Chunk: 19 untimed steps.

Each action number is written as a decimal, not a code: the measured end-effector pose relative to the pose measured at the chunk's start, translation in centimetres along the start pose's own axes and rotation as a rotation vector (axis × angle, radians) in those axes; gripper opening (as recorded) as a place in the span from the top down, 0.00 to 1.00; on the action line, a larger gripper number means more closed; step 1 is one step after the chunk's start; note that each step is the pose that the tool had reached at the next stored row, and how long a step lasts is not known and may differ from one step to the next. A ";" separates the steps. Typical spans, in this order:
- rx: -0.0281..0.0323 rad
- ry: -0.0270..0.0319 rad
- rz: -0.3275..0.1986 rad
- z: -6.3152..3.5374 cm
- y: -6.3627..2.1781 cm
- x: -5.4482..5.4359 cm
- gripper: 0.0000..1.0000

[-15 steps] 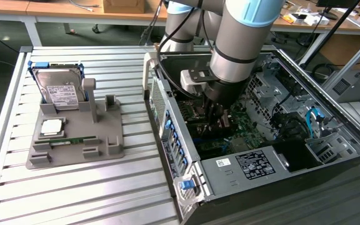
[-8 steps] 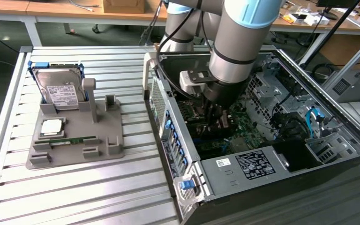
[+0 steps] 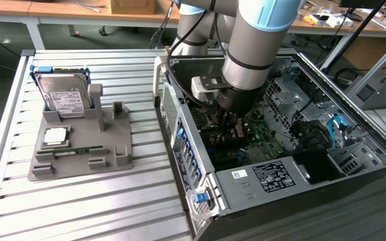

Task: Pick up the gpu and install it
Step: 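Insert the gpu into the slot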

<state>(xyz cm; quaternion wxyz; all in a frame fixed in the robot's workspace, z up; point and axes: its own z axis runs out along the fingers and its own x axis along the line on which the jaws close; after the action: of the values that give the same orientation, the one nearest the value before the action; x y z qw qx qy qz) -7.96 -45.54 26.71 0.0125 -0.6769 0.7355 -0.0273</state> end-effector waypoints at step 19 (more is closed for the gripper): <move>0.0005 -0.0002 -0.013 0.19 0.34 -0.1 0.73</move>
<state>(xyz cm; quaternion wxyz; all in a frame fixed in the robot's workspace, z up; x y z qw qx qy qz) -8.29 -45.46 26.49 0.0126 -0.6815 0.7311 -0.0275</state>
